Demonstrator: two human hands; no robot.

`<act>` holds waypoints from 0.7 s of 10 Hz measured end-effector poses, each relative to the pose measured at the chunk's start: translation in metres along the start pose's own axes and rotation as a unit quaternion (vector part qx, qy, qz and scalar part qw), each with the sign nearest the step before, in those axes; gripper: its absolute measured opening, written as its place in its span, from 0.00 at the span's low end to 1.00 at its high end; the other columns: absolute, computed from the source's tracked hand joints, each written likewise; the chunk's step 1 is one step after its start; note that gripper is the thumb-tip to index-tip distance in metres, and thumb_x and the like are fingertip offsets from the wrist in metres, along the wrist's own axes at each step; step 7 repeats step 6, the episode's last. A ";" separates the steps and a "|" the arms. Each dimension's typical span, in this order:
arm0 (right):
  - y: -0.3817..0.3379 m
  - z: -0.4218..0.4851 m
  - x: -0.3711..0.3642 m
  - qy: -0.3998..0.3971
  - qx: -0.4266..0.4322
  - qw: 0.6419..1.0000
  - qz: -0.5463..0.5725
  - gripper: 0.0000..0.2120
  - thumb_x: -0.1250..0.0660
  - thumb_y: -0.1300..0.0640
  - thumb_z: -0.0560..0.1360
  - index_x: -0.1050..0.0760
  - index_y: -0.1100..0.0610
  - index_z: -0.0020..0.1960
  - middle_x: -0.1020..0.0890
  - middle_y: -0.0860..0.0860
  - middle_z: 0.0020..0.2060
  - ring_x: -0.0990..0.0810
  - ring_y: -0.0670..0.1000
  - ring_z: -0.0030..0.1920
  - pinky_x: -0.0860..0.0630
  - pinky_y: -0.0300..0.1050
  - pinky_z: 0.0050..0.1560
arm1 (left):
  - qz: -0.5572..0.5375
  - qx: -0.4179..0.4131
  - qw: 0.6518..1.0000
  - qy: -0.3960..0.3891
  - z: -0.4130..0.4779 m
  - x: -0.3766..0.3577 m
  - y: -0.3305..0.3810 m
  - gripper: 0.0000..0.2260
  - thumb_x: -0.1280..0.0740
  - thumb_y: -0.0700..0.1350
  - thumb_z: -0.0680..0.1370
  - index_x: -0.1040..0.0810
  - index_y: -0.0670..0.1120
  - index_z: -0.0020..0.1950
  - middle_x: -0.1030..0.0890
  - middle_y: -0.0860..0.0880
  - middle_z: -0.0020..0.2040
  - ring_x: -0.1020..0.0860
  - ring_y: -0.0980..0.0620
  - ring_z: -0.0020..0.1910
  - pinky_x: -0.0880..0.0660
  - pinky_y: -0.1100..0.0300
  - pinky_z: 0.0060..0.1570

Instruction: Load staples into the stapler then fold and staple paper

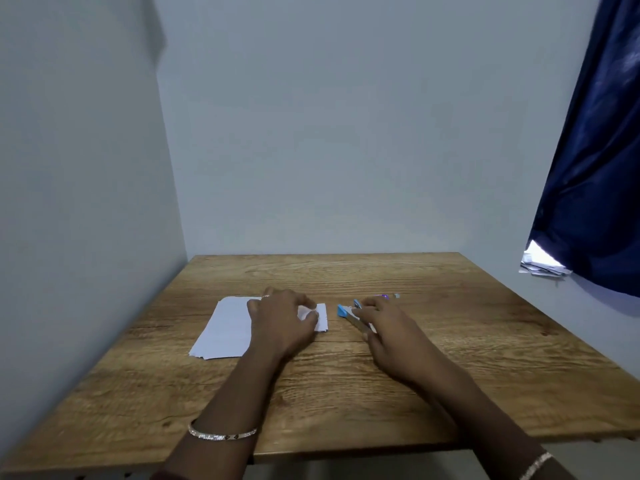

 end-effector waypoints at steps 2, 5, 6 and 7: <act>-0.010 0.013 -0.018 0.010 -0.046 0.998 -0.051 0.20 0.39 0.69 0.79 0.24 0.58 0.69 0.27 0.55 0.69 0.24 0.54 0.65 0.26 0.44 0.60 | 0.054 -0.035 0.996 -0.056 -0.015 -0.010 0.000 0.18 0.37 0.61 0.77 0.18 0.58 0.64 0.20 0.59 0.66 0.33 0.53 0.71 0.43 0.50 0.62; -0.005 0.013 -0.020 0.065 -0.067 0.996 -0.010 0.15 0.33 0.58 0.82 0.23 0.59 0.67 0.25 0.54 0.69 0.24 0.52 0.65 0.28 0.41 0.60 | 0.121 -0.083 0.989 -0.034 -0.021 -0.007 0.011 0.22 0.42 0.63 0.80 0.23 0.58 0.69 0.22 0.58 0.70 0.32 0.52 0.73 0.41 0.47 0.66; -0.002 0.005 -0.011 0.091 -0.067 0.993 0.045 0.20 0.29 0.51 0.79 0.22 0.58 0.68 0.24 0.53 0.65 0.23 0.52 0.62 0.29 0.41 0.54 | 0.125 -0.100 0.987 0.001 -0.023 -0.003 0.015 0.19 0.43 0.60 0.81 0.21 0.57 0.67 0.21 0.57 0.68 0.30 0.53 0.71 0.40 0.49 0.66; -0.002 0.005 -0.011 0.091 -0.067 0.993 0.045 0.20 0.29 0.51 0.79 0.22 0.58 0.68 0.24 0.53 0.65 0.23 0.52 0.62 0.29 0.41 0.54 | 0.125 -0.100 0.987 0.001 -0.023 -0.003 0.015 0.19 0.43 0.60 0.81 0.21 0.57 0.67 0.21 0.57 0.68 0.30 0.53 0.71 0.40 0.49 0.66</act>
Point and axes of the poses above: each hand's wrist, its own z-axis towards the middle knuckle, its own x-axis out of the back of the hand, y = z × x, the point moved 8 cm from there along z, towards the middle knuckle
